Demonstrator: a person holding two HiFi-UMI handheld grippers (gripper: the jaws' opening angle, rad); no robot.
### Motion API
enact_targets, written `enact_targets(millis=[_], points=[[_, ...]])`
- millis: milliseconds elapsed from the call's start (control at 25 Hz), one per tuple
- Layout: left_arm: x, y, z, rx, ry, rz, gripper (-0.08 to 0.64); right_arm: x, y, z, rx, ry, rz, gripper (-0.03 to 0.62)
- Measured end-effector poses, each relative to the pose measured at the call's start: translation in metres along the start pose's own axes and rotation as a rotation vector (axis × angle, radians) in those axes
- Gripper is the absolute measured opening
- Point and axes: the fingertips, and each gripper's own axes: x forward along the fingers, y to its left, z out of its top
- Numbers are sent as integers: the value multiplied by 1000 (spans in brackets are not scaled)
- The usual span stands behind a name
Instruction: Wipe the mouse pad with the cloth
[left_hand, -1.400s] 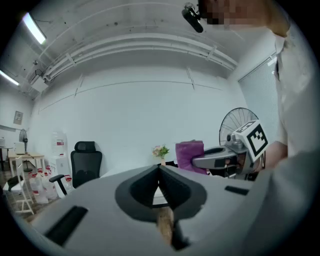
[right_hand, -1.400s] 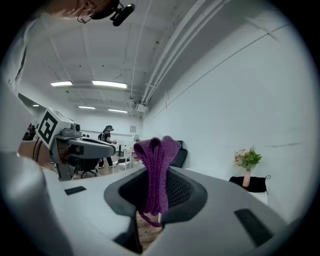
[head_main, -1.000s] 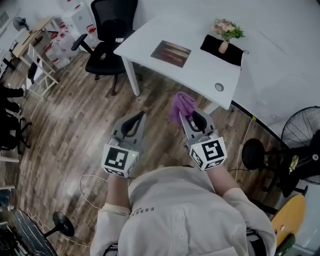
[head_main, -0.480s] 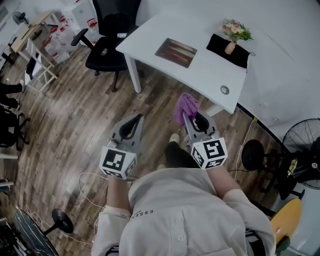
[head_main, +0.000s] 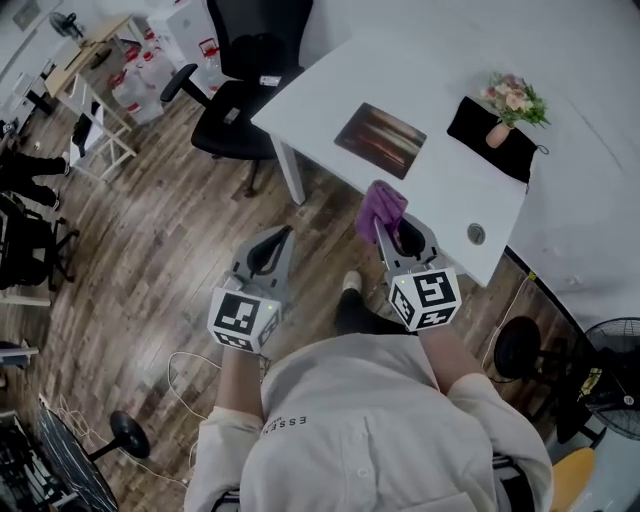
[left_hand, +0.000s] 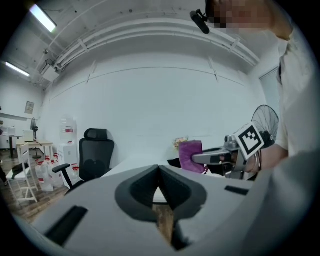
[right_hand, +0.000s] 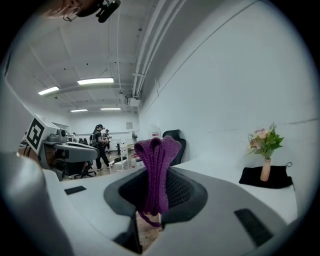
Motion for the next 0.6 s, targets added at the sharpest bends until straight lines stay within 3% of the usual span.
enact_targets(millis=[280,600], points=[[108,45,22,7,20,-17,2,80,-84,18,15,22,-19,91],[205,76,29,2,50,-42,2,148,-158,13,44,77,-43,91]])
